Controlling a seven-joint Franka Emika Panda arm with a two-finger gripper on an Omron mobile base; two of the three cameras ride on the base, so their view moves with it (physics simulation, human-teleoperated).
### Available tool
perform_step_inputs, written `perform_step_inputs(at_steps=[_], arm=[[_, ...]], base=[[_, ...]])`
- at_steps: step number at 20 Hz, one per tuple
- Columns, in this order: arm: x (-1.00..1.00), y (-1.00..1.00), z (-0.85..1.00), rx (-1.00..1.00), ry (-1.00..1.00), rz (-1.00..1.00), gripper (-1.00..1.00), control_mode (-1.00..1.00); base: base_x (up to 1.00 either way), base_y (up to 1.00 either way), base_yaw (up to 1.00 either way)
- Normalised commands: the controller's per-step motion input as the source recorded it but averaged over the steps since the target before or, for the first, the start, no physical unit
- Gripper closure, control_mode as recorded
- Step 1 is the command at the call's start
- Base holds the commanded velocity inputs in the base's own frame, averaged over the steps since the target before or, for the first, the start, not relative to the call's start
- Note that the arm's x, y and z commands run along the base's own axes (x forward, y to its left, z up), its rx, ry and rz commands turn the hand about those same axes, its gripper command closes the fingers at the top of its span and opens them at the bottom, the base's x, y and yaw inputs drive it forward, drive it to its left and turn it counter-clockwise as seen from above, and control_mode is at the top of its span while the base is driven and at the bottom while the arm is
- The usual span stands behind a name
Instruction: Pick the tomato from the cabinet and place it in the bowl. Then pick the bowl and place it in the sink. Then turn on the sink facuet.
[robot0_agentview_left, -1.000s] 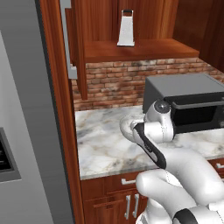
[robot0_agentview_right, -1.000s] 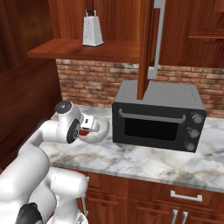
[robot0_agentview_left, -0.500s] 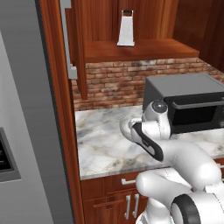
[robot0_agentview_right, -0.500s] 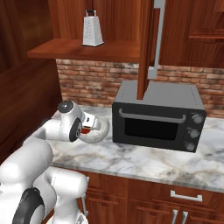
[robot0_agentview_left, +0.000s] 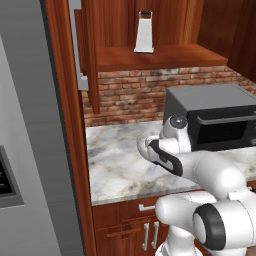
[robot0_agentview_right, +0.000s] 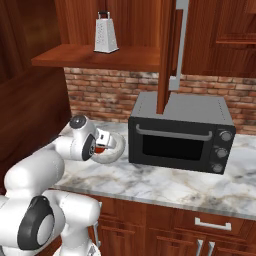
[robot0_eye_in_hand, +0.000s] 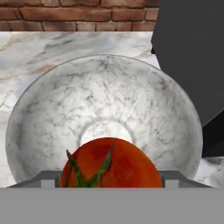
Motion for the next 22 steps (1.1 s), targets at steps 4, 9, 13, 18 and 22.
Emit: perform_step_inputs(at_steps=[4, 9, 13, 18, 22], arm=[[0.01, 0.0, -0.14, 0.0, 0.0, 0.0, 1.0, -1.0], [0.04, 0.0, -0.01, 0.0, 0.0, 0.0, -1.0, -1.0], [0.1, 0.03, 0.0, 0.0, 0.0, 0.0, -1.0, -1.0], [0.2, 0.1, 0.0, 0.0, 0.0, 0.0, -1.0, -1.0], [0.14, 0.2, 0.04, -0.01, 0.0, 0.0, -1.0, -1.0]], base=[[0.0, 0.0, 0.0], [0.0, 0.0, 0.0], [0.0, 0.0, 0.0], [0.0, 0.0, 0.0], [0.0, 0.0, 0.0]])
